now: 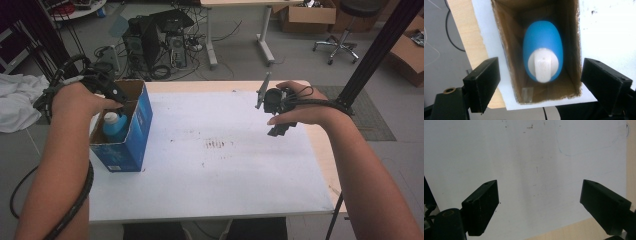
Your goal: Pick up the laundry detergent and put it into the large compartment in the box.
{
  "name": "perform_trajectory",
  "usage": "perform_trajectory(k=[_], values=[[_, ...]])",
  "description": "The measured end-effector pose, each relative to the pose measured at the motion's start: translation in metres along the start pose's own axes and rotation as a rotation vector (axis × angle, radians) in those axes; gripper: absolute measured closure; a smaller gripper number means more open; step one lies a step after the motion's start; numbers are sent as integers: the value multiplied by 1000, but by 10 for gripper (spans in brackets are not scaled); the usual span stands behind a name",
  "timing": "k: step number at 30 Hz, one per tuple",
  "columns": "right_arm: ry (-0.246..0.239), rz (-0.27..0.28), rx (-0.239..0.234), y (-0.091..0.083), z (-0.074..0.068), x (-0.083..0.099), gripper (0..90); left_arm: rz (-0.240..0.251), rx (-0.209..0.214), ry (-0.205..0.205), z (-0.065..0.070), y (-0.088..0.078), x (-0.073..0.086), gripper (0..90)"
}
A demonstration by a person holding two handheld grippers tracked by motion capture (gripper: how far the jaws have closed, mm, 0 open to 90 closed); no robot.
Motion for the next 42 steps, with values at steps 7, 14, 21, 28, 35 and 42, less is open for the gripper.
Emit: perform_trajectory(k=[7,14,21,28,35,42], values=[[-5,2,-1,-1,-1,-2,154,31,-3,28,4,-18,1,153],[-7,-4,1,-3,-1,-3,154,41,-27,64,12,-30,2,113],[-8,-6,-1,-1,-1,-3,154,49,-35,111,24,-35,2,69],[-9,-11,-3,-2,-1,-3,154,64,-35,197,47,-38,1,1],[-2,-10,-5,-2,0,-2,154,96,-22,326,71,-37,-2,1],[-3,-18,-6,-1,-1,-3,154,155,-5,534,95,-30,-1,1]])
Point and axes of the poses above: each handheld gripper's, and its own axes: y roughly forward along the jaws, x roughly out of its underside, z roughly to its right, the point moved 1 cm from there along y, roughly forward along the jaws, and after that the axes turned 1 degree about x, right-handed, at the moved point
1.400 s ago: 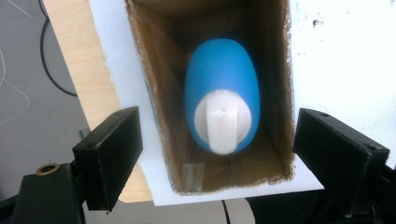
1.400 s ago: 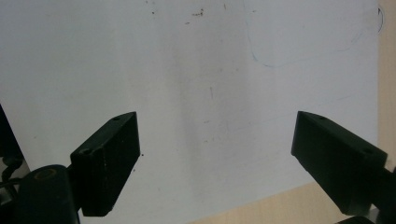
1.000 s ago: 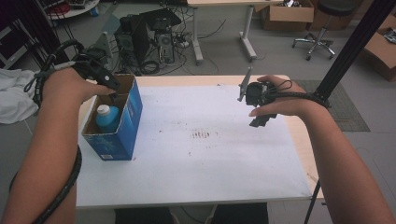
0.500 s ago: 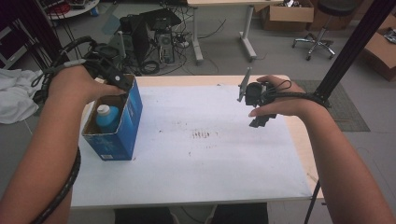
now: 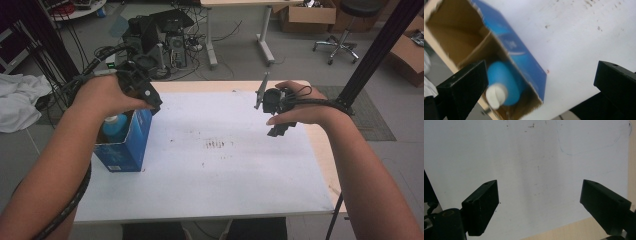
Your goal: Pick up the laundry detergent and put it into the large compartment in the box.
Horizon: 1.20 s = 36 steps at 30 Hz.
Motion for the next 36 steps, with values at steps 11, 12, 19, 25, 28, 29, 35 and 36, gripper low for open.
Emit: perform_trajectory(k=[11,12,19,25,28,29,35,36], values=[[0,-17,-7,2,-1,3,154,-11,96,253,25,18,1,1],[0,-15,-10,3,-1,4,154,-14,98,274,27,18,1,1],[-13,-9,-19,3,-1,2,154,-46,142,458,51,17,2,1],[-17,-17,-26,2,0,-1,154,-40,158,600,66,19,4,0],[-17,-22,-28,2,0,-2,154,-34,149,644,67,20,4,1],[-18,-22,-30,2,0,-2,154,-31,139,654,67,21,4,1],[-25,-27,-33,2,-1,-4,154,-24,140,688,68,23,2,0],[-26,-29,-35,2,0,-4,154,-27,139,688,68,23,2,1]])
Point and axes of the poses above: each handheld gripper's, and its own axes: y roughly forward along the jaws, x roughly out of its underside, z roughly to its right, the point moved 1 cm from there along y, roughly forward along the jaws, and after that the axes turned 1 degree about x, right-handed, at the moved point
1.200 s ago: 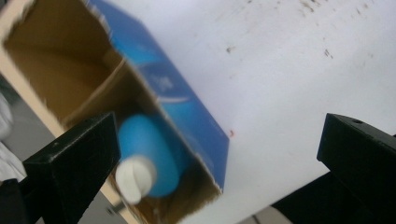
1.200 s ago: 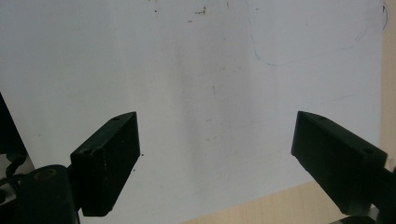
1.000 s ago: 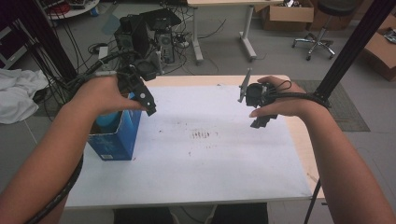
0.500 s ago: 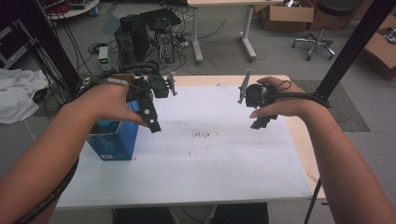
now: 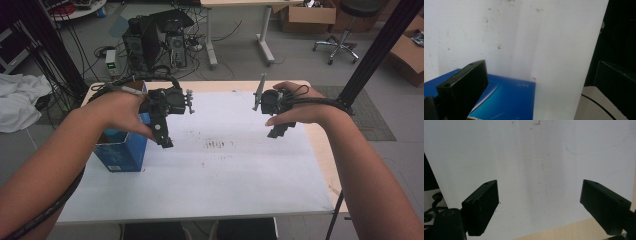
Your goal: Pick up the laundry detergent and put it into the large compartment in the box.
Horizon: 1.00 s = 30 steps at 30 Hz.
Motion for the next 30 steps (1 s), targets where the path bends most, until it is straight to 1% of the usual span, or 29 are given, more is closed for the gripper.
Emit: perform_trajectory(k=[1,4,5,6,9,10,12,17,22,24,25,30], values=[[-1,-6,1,-1,1,0,154,-5,3,0,-1,0,0,1],[4,-3,4,-3,3,0,154,0,-5,12,-3,-2,-2,1],[6,1,4,-4,3,0,154,7,-15,18,-3,-3,-2,1],[6,4,5,-4,3,0,154,4,-17,22,-3,-4,-3,0],[0,-5,3,-5,4,0,154,2,-15,25,-4,-7,-5,1],[1,-3,3,-5,4,0,154,7,-9,32,-4,-8,-6,0],[1,2,2,-7,3,-1,154,5,-12,43,-4,-9,-9,1],[3,3,4,-8,2,-3,154,8,-2,60,-2,-9,-12,0],[-10,-4,0,-7,0,-5,154,11,3,61,1,-7,-13,1],[-13,-4,0,-7,0,-5,154,5,8,61,1,-7,-15,1],[-14,-2,-1,-7,0,-5,154,10,10,66,2,-6,-15,0],[-16,7,1,-8,0,-5,154,3,21,77,3,-5,-21,1]])
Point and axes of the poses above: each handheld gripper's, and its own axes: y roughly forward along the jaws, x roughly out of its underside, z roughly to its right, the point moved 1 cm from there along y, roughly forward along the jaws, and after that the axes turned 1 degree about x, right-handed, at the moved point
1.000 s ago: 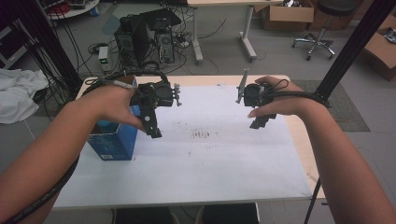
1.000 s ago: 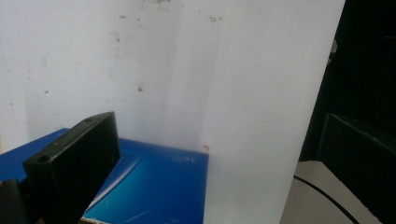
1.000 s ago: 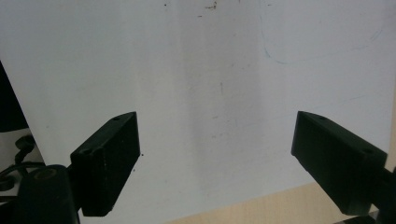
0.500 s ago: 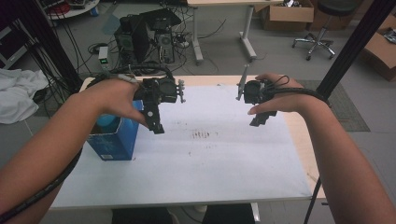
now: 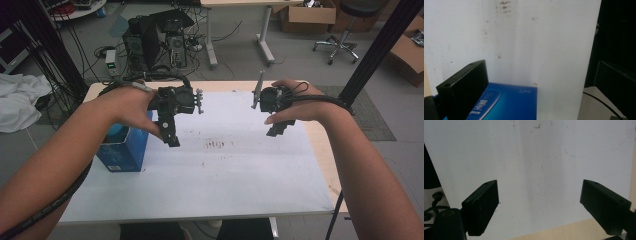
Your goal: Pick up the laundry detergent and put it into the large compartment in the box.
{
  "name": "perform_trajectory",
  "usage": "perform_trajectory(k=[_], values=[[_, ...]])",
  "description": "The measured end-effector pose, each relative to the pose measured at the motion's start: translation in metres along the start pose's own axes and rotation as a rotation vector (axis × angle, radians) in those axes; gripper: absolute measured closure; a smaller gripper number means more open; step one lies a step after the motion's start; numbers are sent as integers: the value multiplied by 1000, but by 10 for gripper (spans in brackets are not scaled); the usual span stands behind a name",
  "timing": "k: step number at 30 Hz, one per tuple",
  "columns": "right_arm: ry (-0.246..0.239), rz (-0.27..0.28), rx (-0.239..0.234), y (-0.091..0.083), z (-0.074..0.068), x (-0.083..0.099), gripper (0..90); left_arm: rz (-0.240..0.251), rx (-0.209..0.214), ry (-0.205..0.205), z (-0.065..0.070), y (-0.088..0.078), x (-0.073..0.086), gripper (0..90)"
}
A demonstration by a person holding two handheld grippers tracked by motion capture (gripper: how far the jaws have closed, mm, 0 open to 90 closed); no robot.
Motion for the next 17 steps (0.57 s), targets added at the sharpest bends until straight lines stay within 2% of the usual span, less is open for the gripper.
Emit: perform_trajectory(k=[6,17], values=[[1,-3,0,0,0,1,154,9,-4,19,3,-4,-7,1],[-2,1,3,-2,-3,0,154,19,-4,26,7,-8,-12,0]])
Point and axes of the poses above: each handheld gripper's, and its own axes: y roughly forward along the jaws, x roughly out of its underside, z roughly to its right, the point moved 1 cm from there along y, roughly forward along the jaws, and after that the axes turned 1 degree about x, right-handed, at the moved point
